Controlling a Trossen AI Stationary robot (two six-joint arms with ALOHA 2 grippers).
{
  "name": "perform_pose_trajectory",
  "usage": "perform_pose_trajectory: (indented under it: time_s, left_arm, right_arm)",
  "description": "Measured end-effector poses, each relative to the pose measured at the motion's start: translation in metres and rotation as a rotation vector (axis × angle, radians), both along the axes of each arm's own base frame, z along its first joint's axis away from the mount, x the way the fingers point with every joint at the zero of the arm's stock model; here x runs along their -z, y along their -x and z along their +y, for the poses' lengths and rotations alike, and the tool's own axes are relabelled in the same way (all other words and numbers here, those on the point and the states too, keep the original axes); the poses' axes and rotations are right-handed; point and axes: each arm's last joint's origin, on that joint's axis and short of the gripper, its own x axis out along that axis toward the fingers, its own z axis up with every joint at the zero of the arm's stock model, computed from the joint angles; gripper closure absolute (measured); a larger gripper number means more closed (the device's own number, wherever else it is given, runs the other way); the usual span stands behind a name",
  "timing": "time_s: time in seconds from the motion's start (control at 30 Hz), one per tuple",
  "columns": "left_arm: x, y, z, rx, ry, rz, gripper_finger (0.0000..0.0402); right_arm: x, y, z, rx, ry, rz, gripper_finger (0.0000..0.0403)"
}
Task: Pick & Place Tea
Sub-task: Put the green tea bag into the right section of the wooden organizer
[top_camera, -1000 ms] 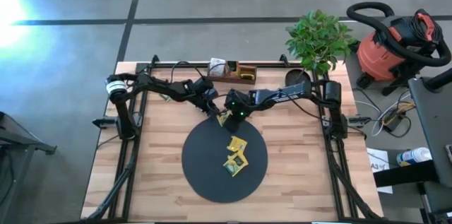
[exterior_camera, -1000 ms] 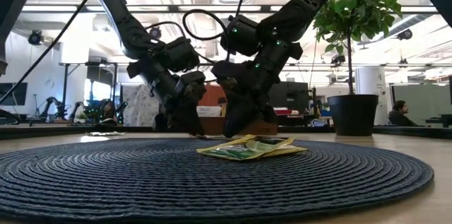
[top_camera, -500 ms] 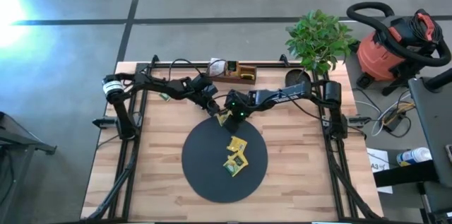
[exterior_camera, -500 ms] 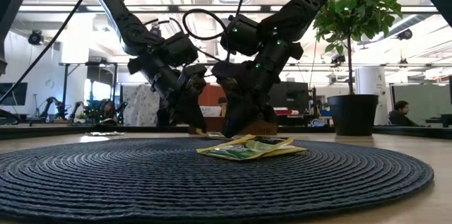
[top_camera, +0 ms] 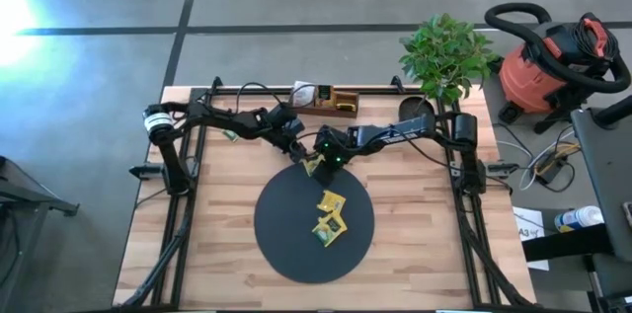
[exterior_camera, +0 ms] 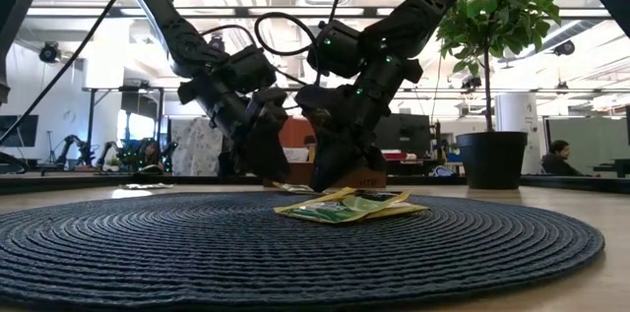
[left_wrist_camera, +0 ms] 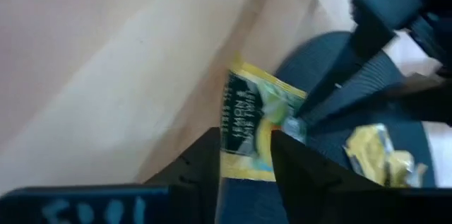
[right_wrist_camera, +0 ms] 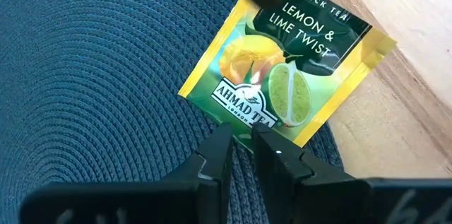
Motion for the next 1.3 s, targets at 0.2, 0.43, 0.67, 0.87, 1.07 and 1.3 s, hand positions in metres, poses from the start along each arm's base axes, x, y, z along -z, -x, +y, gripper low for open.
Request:
perform_pose_trajectory:
  time_s: [0.2, 0.43, 0.67, 0.87, 1.07, 1.3]
  left_arm:
    - [0.004, 0.002, -0.002, 0.004, 0.036, 0.035, 0.0273]
    - [0.009, 0.002, -0.001, 0.013, 0.053, 0.046, 0.0273]
    - [0.01, 0.001, -0.003, 0.049, 0.067, 0.031, 0.0296]
    - [0.006, -0.003, 0.0, 0.051, 0.018, 0.001, 0.0356]
    - [0.003, -0.006, 0.002, 0.075, -0.025, -0.022, 0.0399]
    - [0.003, -0.006, 0.003, 0.069, -0.107, -0.007, 0.0401]
  right_arm:
    - [0.0, 0.0, 0.0, -0.001, 0.0, 0.0, 0.0344]
    - [0.0, 0.0, 0.0, 0.0, -0.001, -0.001, 0.0344]
    - [-0.001, -0.001, 0.0, 0.0, 0.002, -0.011, 0.0344]
    - [-0.002, -0.002, 0.0, 0.003, 0.003, -0.027, 0.0344]
    - [-0.002, -0.003, 0.0, 0.003, 0.003, -0.029, 0.0344]
    - [-0.013, -0.002, -0.004, 0.004, 0.036, -0.048, 0.0344]
